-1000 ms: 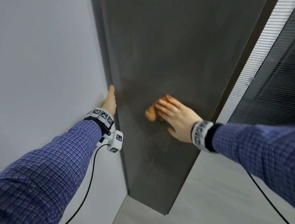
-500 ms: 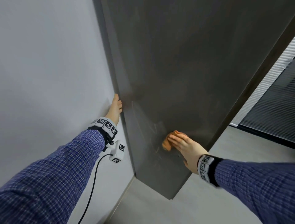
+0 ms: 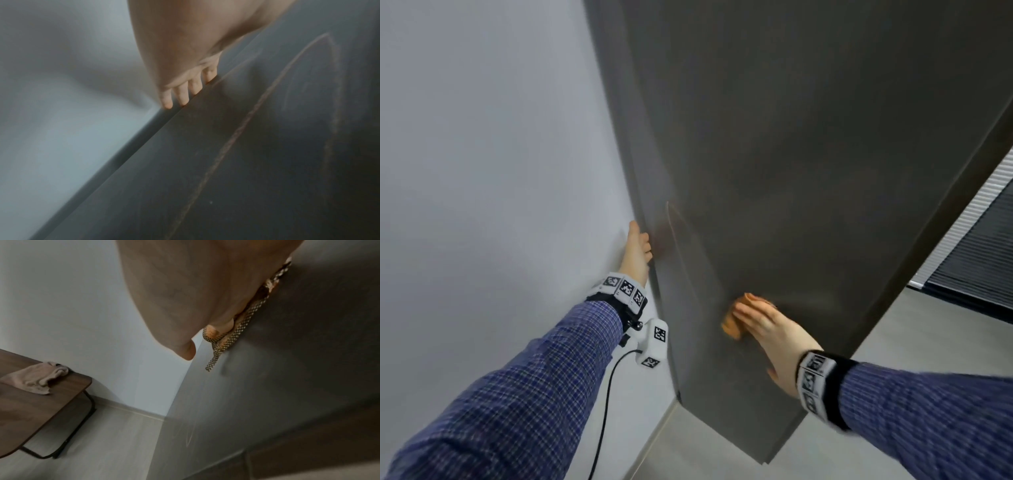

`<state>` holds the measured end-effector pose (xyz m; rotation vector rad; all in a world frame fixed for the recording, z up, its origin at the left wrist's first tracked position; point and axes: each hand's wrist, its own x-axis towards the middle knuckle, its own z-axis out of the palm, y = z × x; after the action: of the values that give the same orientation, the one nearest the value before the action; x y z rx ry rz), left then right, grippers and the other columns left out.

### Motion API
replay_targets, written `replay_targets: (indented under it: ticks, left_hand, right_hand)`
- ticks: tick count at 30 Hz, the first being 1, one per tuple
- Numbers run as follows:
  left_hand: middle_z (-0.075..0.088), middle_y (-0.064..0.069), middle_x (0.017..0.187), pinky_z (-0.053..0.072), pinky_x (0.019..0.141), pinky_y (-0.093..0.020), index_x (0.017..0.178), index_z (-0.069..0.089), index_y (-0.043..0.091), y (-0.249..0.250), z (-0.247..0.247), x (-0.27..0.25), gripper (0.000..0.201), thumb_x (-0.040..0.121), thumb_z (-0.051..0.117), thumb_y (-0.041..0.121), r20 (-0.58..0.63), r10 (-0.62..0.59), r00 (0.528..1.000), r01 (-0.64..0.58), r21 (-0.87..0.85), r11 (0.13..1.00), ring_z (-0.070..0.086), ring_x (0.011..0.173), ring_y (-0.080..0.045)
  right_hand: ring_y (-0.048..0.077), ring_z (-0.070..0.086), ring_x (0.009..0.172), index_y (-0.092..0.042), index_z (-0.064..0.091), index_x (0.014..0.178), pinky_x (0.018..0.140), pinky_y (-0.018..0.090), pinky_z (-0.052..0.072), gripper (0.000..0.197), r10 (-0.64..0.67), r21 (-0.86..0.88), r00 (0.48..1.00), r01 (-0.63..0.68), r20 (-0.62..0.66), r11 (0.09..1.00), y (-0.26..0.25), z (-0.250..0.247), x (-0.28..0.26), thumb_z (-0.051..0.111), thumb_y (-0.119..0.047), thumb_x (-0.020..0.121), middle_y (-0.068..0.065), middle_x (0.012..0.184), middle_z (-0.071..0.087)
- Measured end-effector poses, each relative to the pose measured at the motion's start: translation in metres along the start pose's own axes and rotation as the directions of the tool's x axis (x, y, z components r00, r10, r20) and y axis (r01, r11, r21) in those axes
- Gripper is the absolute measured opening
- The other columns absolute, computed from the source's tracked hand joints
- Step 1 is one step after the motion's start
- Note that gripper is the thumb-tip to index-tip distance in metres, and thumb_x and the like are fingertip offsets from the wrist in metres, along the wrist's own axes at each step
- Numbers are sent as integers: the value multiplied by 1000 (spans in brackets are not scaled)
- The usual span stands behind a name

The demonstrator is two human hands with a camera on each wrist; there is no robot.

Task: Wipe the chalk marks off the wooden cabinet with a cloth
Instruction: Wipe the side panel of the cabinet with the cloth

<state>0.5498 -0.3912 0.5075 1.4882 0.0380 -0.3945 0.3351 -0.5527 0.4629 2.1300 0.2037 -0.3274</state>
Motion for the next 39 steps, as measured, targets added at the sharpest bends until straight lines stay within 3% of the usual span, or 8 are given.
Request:
replay_targets:
  ticks: [4,10,16,20,26,30,36,39]
  left_hand:
    - [32,-8,163,18,122,-41,157,33,14,-18,-6,-2,71,105,13,59,34,3,999,-1,-58,998,32,149,-24]
    - [41,-23,155,27,120,-45,147,45,2,-5,-8,3,78,105,19,61,32,1,999,5,-187,982,37,144,-39]
    - [58,5,129,27,112,-31,138,53,23,-66,-14,18,69,103,11,65,59,111,992,-100,-169,981,51,127,-12]
    - [46,-4,153,20,121,-38,148,48,16,-95,-23,36,80,101,11,69,69,125,990,-110,-186,976,39,144,-21]
    - [53,-10,147,24,116,-40,142,53,6,-105,-29,48,85,101,12,67,39,161,986,-149,-216,965,47,137,-28]
    - [48,-13,151,22,122,-44,148,47,8,-124,-31,57,85,101,10,68,54,189,981,-174,-213,961,43,141,-29]
    - [60,-9,138,43,88,-30,147,48,13,-205,-33,79,86,99,6,71,87,164,983,-145,-191,971,59,115,-20]
    - [48,-10,152,35,113,-40,150,45,10,-246,-31,95,87,99,10,71,82,172,982,-154,-182,971,48,134,-25]
  right_hand:
    - [32,-13,149,-2,-12,149,105,55,-33,90,87,123,979,-65,-186,990,32,-36,12,33,-57,93,15,163,-6]
    - [33,-3,150,-4,23,153,120,50,-7,86,302,200,814,-231,-496,952,126,-137,61,40,-57,87,16,162,11]
    - [33,-6,149,1,12,153,114,53,-21,91,200,198,923,-139,-330,970,-4,-55,92,40,-56,88,16,162,9]
    - [30,-9,149,-1,6,154,103,49,-35,87,140,133,957,-109,-253,985,-48,-24,98,39,-53,92,15,163,3]
    - [32,9,149,-8,34,150,119,50,-4,77,473,331,689,-340,-549,880,65,-132,131,45,-50,87,13,160,24]
    - [34,4,149,-6,33,151,119,53,-2,86,488,324,622,-365,-612,873,56,-125,150,43,-58,83,13,161,19]
    - [37,-7,149,-7,14,154,115,57,-13,89,328,183,773,-271,-543,945,-96,-5,176,33,-62,88,15,163,7]
    - [36,-12,148,-2,-7,145,110,58,-25,87,282,233,851,-194,-442,953,-182,62,178,32,-59,91,17,163,2]
